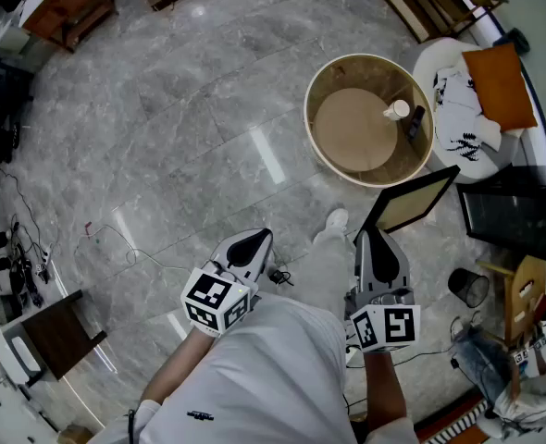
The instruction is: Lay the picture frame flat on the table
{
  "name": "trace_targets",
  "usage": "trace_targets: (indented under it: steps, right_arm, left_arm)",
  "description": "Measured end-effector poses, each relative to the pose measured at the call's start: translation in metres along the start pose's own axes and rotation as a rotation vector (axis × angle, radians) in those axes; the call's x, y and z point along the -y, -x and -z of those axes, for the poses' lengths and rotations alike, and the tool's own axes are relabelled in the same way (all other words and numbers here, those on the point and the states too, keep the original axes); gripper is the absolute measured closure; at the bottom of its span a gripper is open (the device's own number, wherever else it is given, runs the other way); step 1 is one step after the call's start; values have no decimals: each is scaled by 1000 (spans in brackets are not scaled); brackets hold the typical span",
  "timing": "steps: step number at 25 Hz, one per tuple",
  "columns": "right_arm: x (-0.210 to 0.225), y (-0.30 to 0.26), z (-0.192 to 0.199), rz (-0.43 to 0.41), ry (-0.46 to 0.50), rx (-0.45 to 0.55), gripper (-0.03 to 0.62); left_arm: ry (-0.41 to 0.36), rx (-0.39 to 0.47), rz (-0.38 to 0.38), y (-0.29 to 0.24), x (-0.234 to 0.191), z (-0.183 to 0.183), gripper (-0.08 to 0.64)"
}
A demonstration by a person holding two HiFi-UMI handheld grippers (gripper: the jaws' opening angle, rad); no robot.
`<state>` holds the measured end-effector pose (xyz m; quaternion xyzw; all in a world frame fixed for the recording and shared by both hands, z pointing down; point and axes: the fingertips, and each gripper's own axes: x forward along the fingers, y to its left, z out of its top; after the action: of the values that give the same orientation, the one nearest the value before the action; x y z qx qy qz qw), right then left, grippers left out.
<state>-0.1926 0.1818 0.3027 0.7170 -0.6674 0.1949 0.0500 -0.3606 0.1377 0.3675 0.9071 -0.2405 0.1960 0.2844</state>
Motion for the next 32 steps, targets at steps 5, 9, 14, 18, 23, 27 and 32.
trace_targets:
  steps: [5,9,14,18,23,27,32]
  right_arm:
    - [19,88,26,55,-17,-46,557]
    - [36,144,48,99,-13,-75,557]
    - [55,186,58,89,-64,-55,557]
    - [74,200,58,83,-123,-10,557]
    - [98,205,59,39,-191,19,557]
    - [114,202,50,-2,-208,46,557]
    - [128,209,45,-44,-194,64,557]
  left_arm:
    - [-47,-3,22,15,59,16,555]
    - [-73,-11,62,13,112,25,555]
    - [-105,-25,98,3,167,38,555]
    - [-112,-31,73,3,189,47,555]
    - [-130,-37,18,0,203,55,555]
    - [-141,-23,-22,-5,215,48,555]
    - [-163,0,-42,-16,237,45,555]
